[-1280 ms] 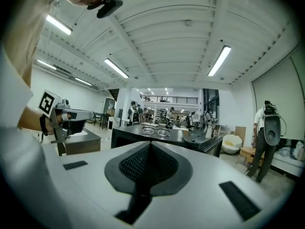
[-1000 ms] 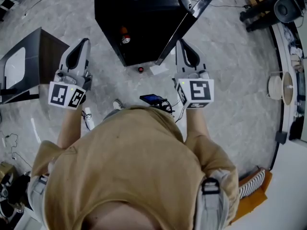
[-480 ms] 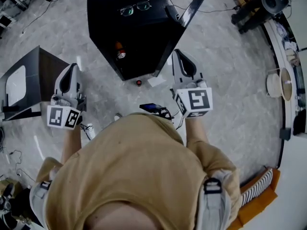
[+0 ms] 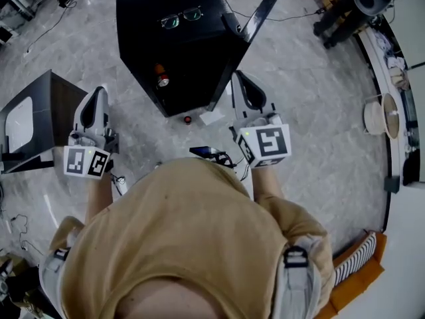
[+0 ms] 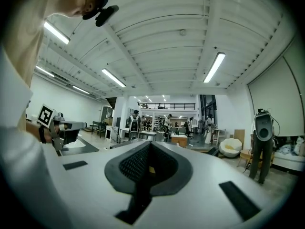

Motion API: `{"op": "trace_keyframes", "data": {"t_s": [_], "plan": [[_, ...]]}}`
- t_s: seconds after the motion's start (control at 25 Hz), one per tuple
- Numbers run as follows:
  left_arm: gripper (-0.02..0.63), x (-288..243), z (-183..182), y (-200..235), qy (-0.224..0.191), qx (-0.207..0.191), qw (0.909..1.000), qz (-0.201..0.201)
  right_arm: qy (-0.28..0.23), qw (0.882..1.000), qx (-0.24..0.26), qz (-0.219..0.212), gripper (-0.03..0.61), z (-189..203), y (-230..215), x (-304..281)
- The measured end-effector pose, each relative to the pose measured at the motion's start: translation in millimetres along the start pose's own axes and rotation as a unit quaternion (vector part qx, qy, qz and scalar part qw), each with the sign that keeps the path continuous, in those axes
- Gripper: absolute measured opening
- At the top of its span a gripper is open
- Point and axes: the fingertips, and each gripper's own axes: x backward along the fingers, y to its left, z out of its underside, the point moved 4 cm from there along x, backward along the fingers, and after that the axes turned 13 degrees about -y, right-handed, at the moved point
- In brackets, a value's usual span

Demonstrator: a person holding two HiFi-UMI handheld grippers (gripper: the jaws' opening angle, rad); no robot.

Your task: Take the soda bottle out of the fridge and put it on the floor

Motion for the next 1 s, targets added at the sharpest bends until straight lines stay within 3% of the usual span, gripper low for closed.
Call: {"op": "trace_keyframes", "data": {"t_s": [0.56,1.0], "plan": [[-0.005,4,-1,3,0.007,0.008,0.9999,-0.012,-0.017,0.999,0.025,0.034,0.0,-28,-10,14],[-0.005,-6,1,-10,0.008,0.016,0.9997,0.016,-0.022,0.996,0.026,0.076,0.0,-36,-23,38]]}}
